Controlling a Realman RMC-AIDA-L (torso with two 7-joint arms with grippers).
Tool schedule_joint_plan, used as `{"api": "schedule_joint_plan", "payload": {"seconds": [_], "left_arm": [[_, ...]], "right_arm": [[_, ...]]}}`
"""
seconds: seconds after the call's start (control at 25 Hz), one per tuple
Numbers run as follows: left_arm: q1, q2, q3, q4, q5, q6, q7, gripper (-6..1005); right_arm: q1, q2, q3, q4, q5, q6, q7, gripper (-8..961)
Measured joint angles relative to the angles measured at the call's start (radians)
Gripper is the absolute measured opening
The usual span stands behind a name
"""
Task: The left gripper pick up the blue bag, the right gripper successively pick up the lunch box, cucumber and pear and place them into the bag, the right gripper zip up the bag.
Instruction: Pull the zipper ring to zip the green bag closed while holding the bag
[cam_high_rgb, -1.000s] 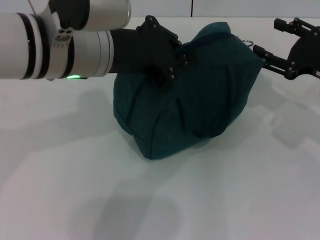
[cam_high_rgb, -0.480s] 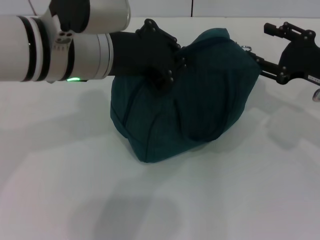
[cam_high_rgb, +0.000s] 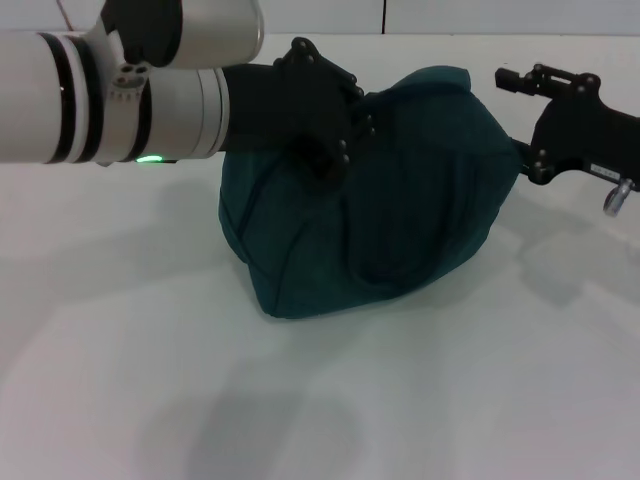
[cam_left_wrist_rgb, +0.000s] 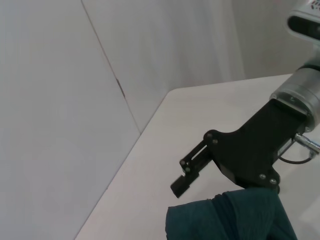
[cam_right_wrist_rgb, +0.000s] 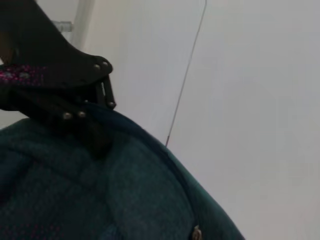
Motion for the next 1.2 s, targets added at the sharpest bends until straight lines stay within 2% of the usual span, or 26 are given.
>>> {"api": "schedule_joint_plan", "payload": {"seconds": [0.2,0.4,0.52,0.96,1.2], "left_arm": [[0.005,-0.001,-0.004,0.000,-0.001,-0.003,0.000,45],[0.007,-0.001,-0.005,-0.001,-0.001,-0.013,-0.003,46],[0.008,-0.001,-0.005,-0.002,-0.002,-0.025,-0.007,46],[0.002,-0.003,-0.005,-0.003,-0.007,-0.029,-0.022,48],[0.000,-0.003,-0.009,-0.003,-0.051,-0.030,-0.022,48]], "right_arm": [[-0.009,0.001,-0.009,0.000,0.000,-0.008,-0.005,623],[-0.016,0.001,-0.009,-0.002,0.006,-0.015,-0.028,384],[-0.030,0.002,-0.009,-0.010,0.009,-0.028,-0.052,161],[-0.041,0.004,-0.003,-0.026,0.026,-0.022,-0.058,0],[-0.040,0.004,-0.001,-0.014,0.036,0.036,-0.059,0]]}}
